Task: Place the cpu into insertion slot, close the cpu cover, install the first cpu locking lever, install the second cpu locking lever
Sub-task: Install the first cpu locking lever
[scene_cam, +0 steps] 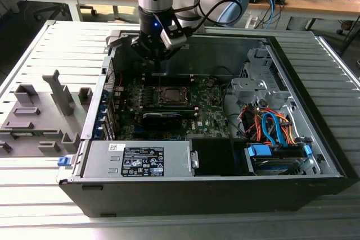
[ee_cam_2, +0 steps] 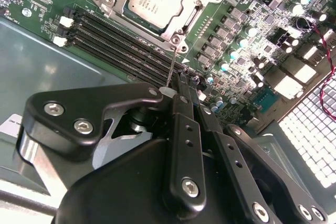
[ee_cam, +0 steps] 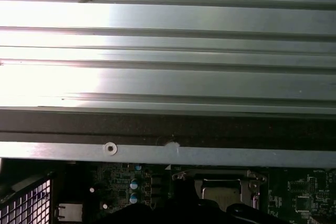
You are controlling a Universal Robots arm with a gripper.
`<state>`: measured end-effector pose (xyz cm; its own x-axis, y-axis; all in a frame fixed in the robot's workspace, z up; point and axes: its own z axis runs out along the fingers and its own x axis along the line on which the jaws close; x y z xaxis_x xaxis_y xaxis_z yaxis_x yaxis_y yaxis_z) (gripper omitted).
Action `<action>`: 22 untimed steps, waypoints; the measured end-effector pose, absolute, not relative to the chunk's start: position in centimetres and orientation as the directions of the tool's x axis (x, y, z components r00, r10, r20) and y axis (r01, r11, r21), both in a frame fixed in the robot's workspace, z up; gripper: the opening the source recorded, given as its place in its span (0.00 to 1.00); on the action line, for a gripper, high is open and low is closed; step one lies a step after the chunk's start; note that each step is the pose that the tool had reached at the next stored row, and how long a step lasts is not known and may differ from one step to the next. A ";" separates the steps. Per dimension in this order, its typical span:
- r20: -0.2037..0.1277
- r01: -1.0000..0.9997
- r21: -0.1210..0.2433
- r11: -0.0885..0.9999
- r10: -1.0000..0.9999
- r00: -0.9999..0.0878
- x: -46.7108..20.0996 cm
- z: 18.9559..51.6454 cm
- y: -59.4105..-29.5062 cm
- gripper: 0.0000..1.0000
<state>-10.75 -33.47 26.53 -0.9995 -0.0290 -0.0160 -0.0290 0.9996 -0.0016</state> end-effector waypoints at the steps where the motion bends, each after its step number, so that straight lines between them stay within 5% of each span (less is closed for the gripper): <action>1: -0.016 -0.029 -0.002 1.000 -0.029 -0.999 -10.7 26.5 -33.5 0.11; 22: -0.016 -0.029 -0.002 1.000 -0.029 -0.999 -10.4 26.3 -33.6 0.11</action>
<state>-10.39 -33.56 26.35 -0.9994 -0.0292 -0.0159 -0.0292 0.9996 -0.0017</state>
